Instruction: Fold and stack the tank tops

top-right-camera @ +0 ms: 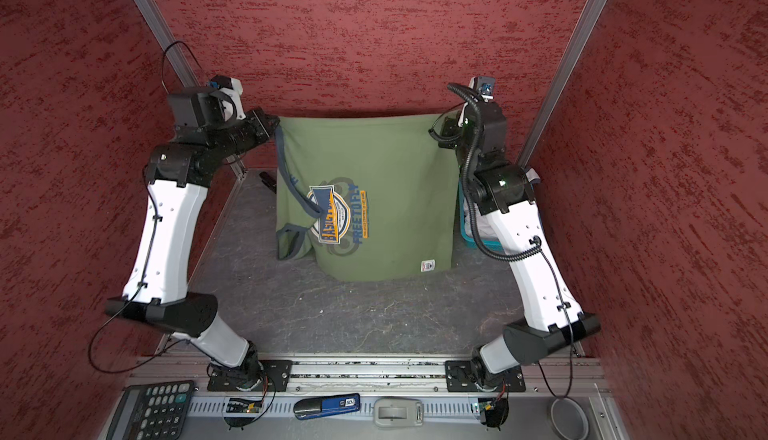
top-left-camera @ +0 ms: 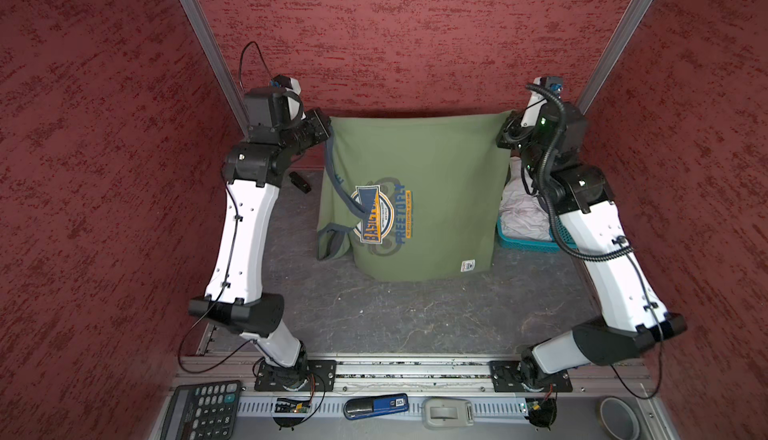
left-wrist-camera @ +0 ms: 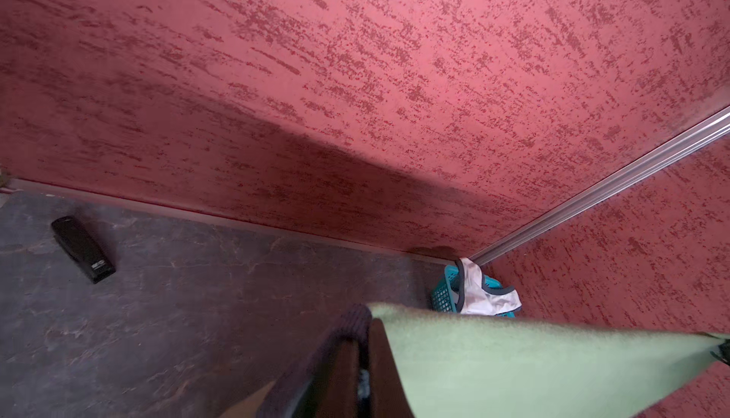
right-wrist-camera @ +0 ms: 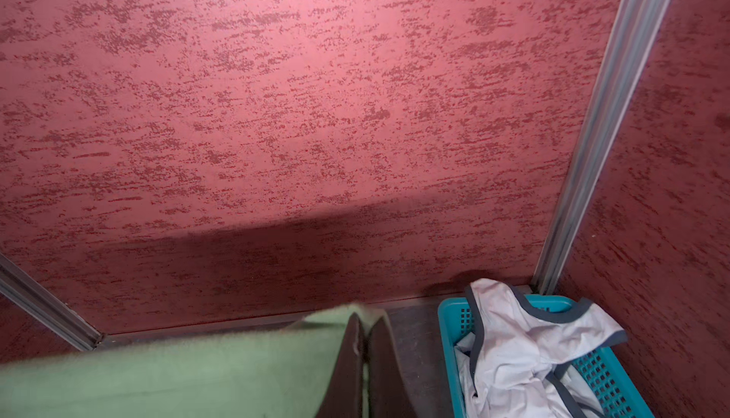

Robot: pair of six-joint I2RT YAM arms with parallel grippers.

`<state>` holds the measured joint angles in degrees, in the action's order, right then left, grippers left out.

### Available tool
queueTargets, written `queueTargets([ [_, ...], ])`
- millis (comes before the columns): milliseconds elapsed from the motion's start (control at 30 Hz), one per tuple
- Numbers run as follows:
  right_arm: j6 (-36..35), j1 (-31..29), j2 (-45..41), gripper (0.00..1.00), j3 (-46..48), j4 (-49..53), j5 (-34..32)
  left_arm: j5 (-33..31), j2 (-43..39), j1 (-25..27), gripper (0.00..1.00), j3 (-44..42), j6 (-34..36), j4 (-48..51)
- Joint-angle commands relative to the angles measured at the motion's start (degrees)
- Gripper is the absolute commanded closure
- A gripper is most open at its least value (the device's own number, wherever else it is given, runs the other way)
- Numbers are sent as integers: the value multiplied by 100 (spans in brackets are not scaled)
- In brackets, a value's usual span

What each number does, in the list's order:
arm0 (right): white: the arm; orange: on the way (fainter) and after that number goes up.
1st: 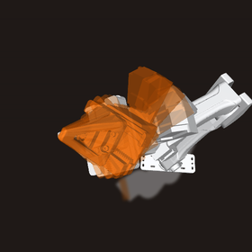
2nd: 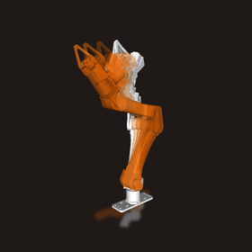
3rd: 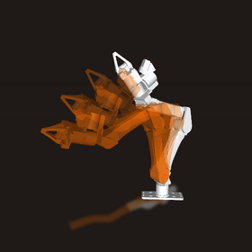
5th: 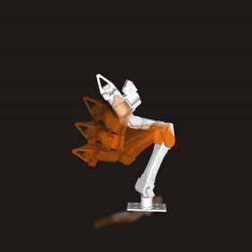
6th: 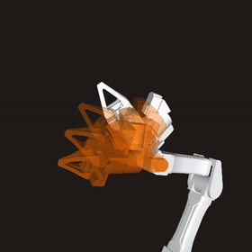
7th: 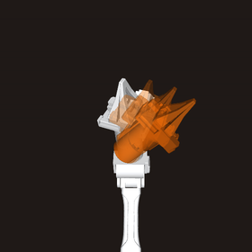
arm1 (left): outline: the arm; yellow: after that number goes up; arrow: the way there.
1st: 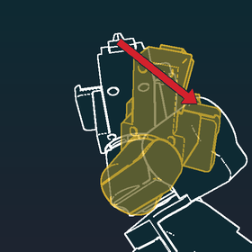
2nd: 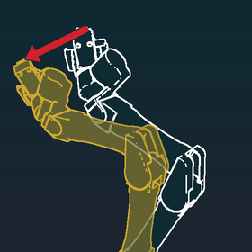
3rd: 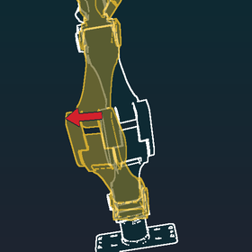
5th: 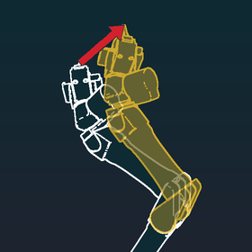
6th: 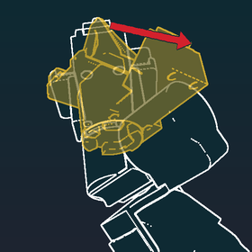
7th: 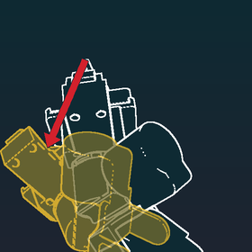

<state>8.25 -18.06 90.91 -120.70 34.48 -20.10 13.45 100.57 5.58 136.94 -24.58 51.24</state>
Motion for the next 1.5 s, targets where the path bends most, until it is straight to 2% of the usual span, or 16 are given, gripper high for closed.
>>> queueTargets([
  [0, -80, 208, 516, 100, -1386, 306, 366, 590, 665, -268, 100, 1846, 28, 533],
  [33, -74, 216, 742, 100, -1827, 485, 412, 806, 877, -372, 100, 2329, -75, 595],
  [100, -58, 216, 970, 100, -2318, 763, 537, 1212, 887, -541, 100, 2356, -260, 412],
  [200, 25, 216, 735, 100, -1774, 753, 835, 1460, 229, -543, 100, 1127, -110, 30],
  [367, 372, 222, -968, 100, 1851, -720, 1558, 1682, -1657, -449, 100, -2592, 71, -944],
  [533, 1114, 218, -2413, 100, 5054, -1439, 2023, 1838, -3315, -230, 99, -6264, -155, -1648],
  [633, 1507, 220, -2822, 100, 6513, -1527, 2273, 1744, -3856, 215, 91, -8076, -319, -1993],
  [733, 1851, 216, -3019, 100, 7605, -1332, 1986, 1488, -3847, 710, 83, -9226, -395, -2059],
  [800, 2128, 242, -3053, 100, 8112, -1113, 1616, 1327, -3800, 928, 61, -9740, -528, -2041],
  [900, 2550, 290, -3094, 100, 8597, -896, 1394, 1187, -4089, 974, 48, -10246, -737, -1975],
  [967, 2710, 295, -3160, 100, 8795, -890, 1383, 855, -4466, 976, 36, -10318, -790, -1744],
  [1033, 2847, 295, -3226, 100, 8878, -854, 1255, 456, -4860, 957, 31, -10219, -876, -1454],
  [1167, 2963, 310, -3381, 100, 8822, -643, 876, -973, -5435, 875, 25, -9925, -1226, -775],
  [1267, 2924, 307, -3513, 98, 8771, -558, 671, -1901, -5524, 463, 26, -9878, -1646, -180],
  [1367, 2875, 304, -3571, 98, 8782, -578, 668, -1601, -5336, -36, 33, -10196, -1767, -446],
  [1467, 2860, 307, -3563, 99, 8814, -644, 763, -1307, -4989, -255, 37, -10529, -1885, -829],
])
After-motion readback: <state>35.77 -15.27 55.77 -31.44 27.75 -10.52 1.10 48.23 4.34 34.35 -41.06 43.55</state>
